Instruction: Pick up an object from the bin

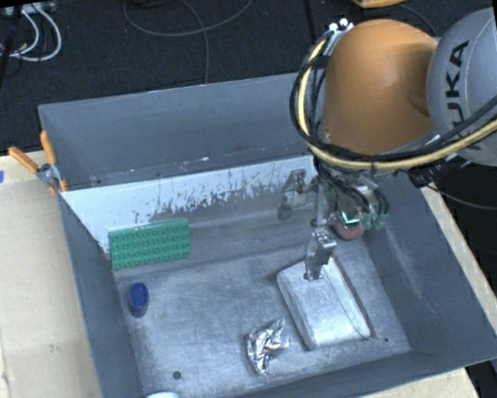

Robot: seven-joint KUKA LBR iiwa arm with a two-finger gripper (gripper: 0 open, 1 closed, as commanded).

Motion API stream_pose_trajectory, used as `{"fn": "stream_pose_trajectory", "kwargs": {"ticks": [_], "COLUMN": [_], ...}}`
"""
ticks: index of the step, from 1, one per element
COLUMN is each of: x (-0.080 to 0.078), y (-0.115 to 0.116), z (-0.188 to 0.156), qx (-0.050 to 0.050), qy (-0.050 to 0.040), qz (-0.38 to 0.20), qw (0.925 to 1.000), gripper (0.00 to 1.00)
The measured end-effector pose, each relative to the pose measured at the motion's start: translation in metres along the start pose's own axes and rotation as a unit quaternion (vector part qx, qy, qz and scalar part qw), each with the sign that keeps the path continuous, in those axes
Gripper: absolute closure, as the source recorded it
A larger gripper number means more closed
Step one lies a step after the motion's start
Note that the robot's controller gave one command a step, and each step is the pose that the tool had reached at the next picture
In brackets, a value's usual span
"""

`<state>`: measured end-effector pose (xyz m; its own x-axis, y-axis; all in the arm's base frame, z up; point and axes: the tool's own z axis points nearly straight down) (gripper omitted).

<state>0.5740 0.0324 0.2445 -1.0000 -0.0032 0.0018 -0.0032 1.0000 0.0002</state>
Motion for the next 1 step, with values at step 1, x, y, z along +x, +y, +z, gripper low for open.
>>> {"fn": "stream_pose_trajectory", "kwargs": {"ticks": [1], "x": [0.0318], "y": [0.003], "z": [0.1715], "qx": [-0.001], "qy": [-0.0008], "qz": [0.009], "qw": [1.0], "gripper": [0.0]}}
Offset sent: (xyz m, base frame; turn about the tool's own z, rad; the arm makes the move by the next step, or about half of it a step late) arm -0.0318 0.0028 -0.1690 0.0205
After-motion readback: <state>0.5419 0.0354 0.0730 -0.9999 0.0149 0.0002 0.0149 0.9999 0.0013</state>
